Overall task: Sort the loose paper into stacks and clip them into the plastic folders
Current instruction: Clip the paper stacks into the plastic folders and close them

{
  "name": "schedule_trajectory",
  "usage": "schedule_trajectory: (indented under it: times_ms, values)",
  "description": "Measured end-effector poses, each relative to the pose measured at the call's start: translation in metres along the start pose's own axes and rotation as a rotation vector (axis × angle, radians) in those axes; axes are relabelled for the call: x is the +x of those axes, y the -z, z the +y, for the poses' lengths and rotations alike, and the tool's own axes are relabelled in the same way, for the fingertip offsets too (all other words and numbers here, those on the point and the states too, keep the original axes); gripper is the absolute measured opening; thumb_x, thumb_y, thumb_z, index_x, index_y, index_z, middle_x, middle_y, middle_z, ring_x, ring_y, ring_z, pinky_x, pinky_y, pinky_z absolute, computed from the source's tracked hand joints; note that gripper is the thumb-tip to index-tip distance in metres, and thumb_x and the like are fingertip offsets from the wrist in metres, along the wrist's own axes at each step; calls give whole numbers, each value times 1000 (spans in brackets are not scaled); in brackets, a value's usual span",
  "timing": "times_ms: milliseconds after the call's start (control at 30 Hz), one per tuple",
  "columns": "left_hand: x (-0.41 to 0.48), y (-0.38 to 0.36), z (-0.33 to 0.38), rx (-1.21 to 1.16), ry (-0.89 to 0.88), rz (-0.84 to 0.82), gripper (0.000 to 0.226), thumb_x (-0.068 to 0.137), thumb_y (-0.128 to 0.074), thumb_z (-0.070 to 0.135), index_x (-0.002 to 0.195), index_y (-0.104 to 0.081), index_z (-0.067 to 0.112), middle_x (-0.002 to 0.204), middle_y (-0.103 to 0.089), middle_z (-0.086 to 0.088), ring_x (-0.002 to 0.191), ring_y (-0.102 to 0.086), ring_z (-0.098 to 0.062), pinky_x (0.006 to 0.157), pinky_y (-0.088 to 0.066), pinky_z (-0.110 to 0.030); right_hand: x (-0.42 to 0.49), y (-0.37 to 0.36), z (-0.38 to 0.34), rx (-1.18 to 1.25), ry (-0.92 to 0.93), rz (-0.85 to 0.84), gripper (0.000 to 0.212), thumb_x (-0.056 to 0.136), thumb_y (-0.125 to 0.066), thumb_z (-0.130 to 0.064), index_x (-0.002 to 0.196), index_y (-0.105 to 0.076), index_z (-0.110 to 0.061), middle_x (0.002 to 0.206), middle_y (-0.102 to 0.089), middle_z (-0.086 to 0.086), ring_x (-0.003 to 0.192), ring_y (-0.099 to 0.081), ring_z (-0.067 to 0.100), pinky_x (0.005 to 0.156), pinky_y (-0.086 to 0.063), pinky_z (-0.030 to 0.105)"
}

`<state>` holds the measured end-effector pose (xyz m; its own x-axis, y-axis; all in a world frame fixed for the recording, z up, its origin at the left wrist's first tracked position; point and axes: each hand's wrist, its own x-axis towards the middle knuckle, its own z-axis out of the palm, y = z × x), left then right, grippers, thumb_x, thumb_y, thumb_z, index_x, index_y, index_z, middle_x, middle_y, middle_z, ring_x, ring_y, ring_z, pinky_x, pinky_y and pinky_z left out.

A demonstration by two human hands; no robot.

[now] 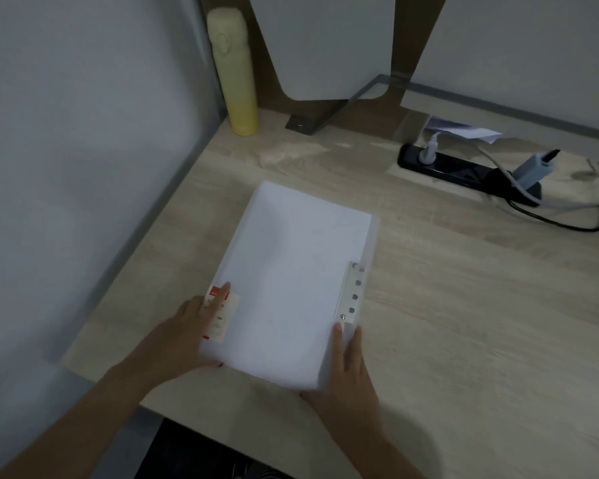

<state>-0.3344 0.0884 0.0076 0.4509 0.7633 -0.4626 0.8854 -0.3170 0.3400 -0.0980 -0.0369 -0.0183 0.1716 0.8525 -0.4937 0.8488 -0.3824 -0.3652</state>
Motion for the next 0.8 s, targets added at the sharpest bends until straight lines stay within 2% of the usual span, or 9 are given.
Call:
schedule_trajectory:
  times_ms: [100, 133, 167, 233, 267, 433, 800]
  values:
    - [20, 13, -4, 22, -22, 22, 120, 66, -76, 48, 139, 20, 36, 127, -35, -1, 113, -43, -20, 80, -46, -32, 15, 13, -7, -60, -4, 28, 124, 44, -71, -73, 137, -34, 0, 125, -51, 38, 103, -65, 40, 66, -56, 25]
    - [27, 19, -4, 39, -25, 26, 122, 66, -76, 47, 139, 20, 33, 126, -36, -2, 116, -42, -21, 82, -46, -34, 20, 23, -11, -76, 26, 46, 127, 46, -74, -69, 141, -27, 0, 129, -46, 41, 108, -62, 42, 71, -55, 26]
    - [37, 25, -5, 58, -20, 28, 124, 66, -76, 46, 139, 22, 29, 126, -37, -3, 118, -41, -23, 84, -45, -35, 28, 32, -14, -58, 35, 62, 126, 55, -73, -65, 146, -13, -3, 138, -32, 42, 120, -52, 44, 83, -52, 28]
    - [57, 37, -5, 85, -7, 33, 126, 65, -77, 44, 140, 23, 24, 125, -38, -5, 119, -42, -25, 86, -44, -37, 47, 47, -19, -60, 32, -1, 117, 74, -64, -57, 146, 15, -11, 152, 5, 33, 141, -22, 38, 107, -34, 31]
    - [68, 44, -6, 94, -8, 38, 127, 65, -78, 44, 141, 21, 24, 125, -39, -6, 118, -43, -26, 87, -44, -38, 57, 52, -21, -33, 26, 4, 114, 77, -62, -55, 145, 19, -13, 153, 12, 29, 144, -15, 35, 111, -29, 32]
    - [115, 72, -11, 124, -13, 27, 123, 65, -78, 44, 147, 12, 26, 126, -39, -10, 118, -43, -28, 89, -44, -41, 102, 73, -32, -23, 19, 34, 115, 77, -65, -51, 146, 19, -14, 153, 15, 27, 144, -9, 36, 114, -23, 36]
    - [154, 95, -13, 186, -21, 11, 123, 66, -77, 46, 147, 14, 24, 126, -37, -8, 119, -41, -25, 89, -40, -35, 137, 85, -35, -4, 16, 59, 114, 77, -63, -55, 146, 19, -15, 153, 16, 27, 144, -10, 36, 115, -19, 35]
